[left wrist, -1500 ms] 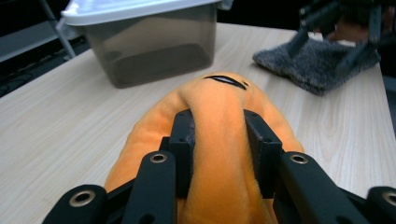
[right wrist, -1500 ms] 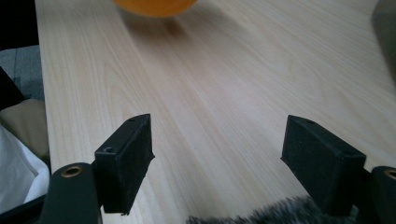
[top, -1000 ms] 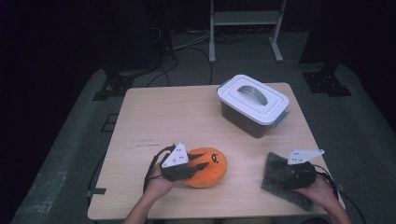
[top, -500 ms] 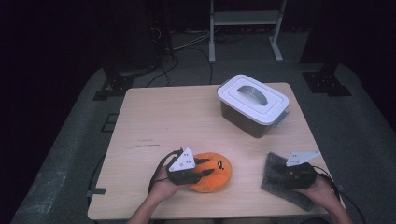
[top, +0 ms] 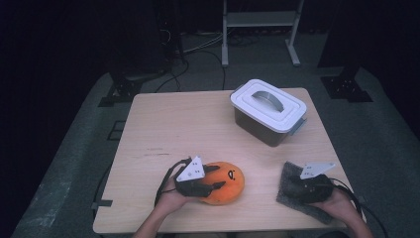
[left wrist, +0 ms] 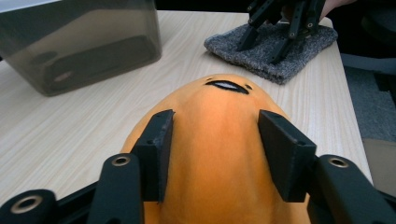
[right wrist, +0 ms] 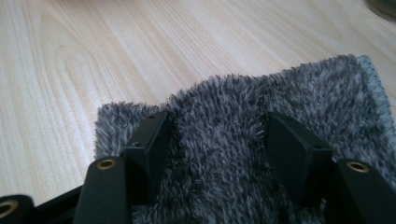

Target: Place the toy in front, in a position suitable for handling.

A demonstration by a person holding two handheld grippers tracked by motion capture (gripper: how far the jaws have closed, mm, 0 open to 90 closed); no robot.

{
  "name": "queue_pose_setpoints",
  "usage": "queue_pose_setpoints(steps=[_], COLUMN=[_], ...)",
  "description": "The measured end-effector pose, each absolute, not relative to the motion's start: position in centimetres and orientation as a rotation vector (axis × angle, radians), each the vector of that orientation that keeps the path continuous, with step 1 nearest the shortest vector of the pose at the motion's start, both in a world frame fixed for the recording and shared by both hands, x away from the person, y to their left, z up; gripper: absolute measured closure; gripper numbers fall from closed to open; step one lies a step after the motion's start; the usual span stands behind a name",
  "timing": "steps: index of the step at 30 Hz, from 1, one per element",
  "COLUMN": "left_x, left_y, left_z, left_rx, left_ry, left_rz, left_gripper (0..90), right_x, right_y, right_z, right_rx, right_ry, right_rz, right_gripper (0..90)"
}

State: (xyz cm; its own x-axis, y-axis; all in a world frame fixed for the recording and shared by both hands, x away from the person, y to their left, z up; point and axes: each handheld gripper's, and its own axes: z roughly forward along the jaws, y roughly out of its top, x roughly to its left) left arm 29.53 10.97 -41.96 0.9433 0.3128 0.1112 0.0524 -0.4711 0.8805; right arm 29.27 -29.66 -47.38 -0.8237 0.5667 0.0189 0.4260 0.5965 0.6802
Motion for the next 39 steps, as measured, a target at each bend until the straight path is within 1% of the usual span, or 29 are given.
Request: queue_pose_setpoints(steps=[3, 6, 11, 15, 22, 25, 27, 32, 35, 39], left_x=[29.3, 29.1, 29.0, 29.4, 29.8, 30.0, 30.1, 30.2, 30.4, 30.8], left_y=[11.5, 12.2, 13.1, 13.3, 13.3, 13.2, 13.0, 12.7, 12.6, 12.1], left_z=[-41.7, -41.4, -41.6, -42.0, -42.7, -42.8, -42.8, -42.9, -43.1, -43.2], left_rx=[2.031, 2.013, 2.035, 2.058, 2.066, 2.062, 2.065, 2.063, 2.059, 2.055], left_ry=[0.277, 0.310, 0.340, 0.349, 0.357, 0.355, 0.342, 0.326, 0.325, 0.321], left_rz=[0.320, 0.330, 0.317, 0.269, 0.230, 0.219, 0.220, 0.212, 0.208, 0.204], left_gripper=[44.8, 35.2, 29.1, 29.3, 31.1, 31.7, 33.0, 35.3, 35.7, 37.1], right_x=[29.2, 29.2, 29.2, 29.2, 29.3, 29.4, 29.6, 30.0, 29.8, 29.4], right_y=[-29.6, -29.6, -29.5, -29.4, -29.6, -29.6, -29.8, -29.9, -29.1, -26.7], right_z=[-47.4, -47.4, -47.4, -47.2, -46.8, -46.7, -46.7, -46.0, -44.6, -41.9], right_rx=[0.827, 0.831, 0.837, 0.837, 0.850, 0.862, 0.892, 0.922, 0.874, 0.739], right_ry=[2.624, 2.620, 2.619, 2.629, 2.645, 2.647, 2.651, 2.645, 2.614, 2.581], right_rz=[1.039, 1.038, 1.026, 1.000, 0.980, 0.971, 0.989, 1.099, 1.209, 1.375], right_gripper=[38.2, 38.2, 39.7, 44.9, 68.8, 75.3, 77.0, 78.0, 78.0, 78.0])
